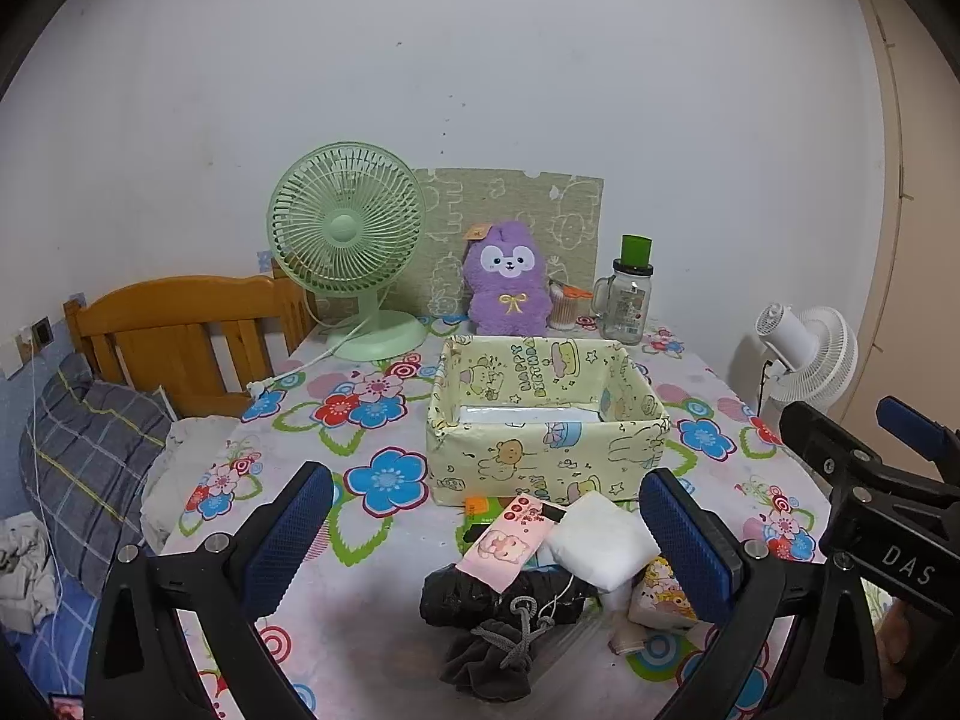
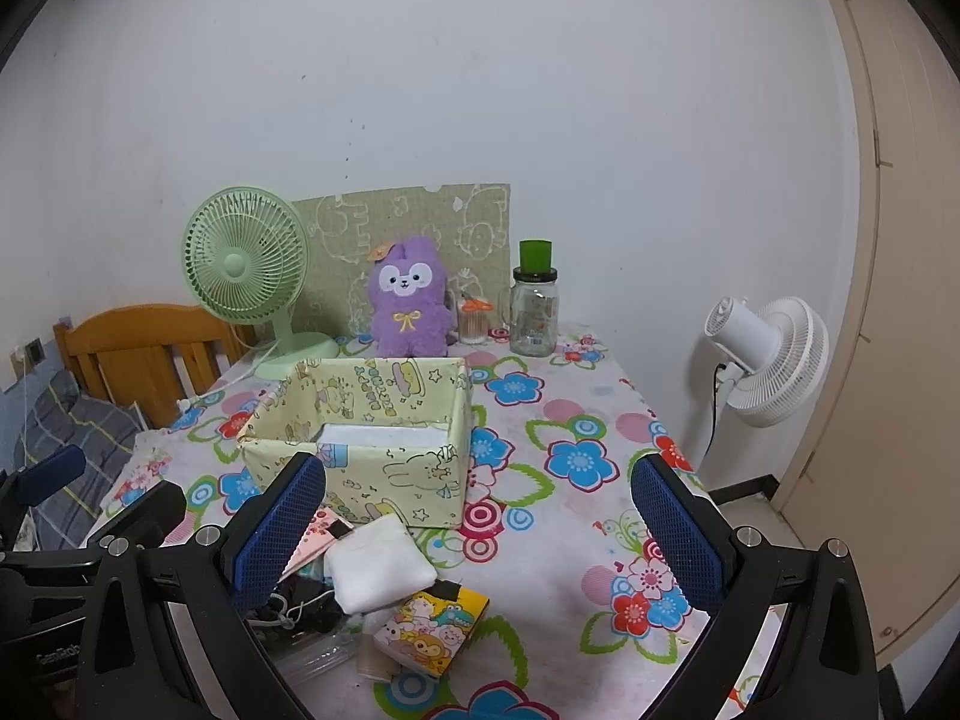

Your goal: Organize soft objects

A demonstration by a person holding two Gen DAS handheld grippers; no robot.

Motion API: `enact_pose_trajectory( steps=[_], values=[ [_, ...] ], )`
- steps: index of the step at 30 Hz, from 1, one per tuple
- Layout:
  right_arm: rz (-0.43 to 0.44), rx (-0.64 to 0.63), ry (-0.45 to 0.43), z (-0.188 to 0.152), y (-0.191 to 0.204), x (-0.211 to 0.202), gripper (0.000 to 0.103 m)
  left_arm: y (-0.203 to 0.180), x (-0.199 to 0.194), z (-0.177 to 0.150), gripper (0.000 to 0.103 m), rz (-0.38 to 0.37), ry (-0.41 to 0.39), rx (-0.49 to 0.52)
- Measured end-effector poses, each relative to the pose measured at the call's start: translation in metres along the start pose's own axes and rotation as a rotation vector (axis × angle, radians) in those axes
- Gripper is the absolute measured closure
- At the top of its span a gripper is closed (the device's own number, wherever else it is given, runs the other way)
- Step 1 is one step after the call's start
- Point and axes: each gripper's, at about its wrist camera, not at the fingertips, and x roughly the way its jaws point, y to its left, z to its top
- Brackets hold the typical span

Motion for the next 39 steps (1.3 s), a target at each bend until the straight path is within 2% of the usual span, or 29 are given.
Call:
enact_pose_trajectory(
  steps=[20, 39],
  values=[
    [0.008, 0.009, 0.000, -0.0001, -0.0008, -0.0022, 0.000, 0.0010, 0.0032, -0.0048, 0.000, -0.010, 0.023, -0.009],
    [0.015, 0.010, -0.004, -0.0018, -0.0011, -0.0021, 0.000, -0.0009, 0.0014, -0.0024, 0.000, 0.001, 0.013, -0.004]
  ],
)
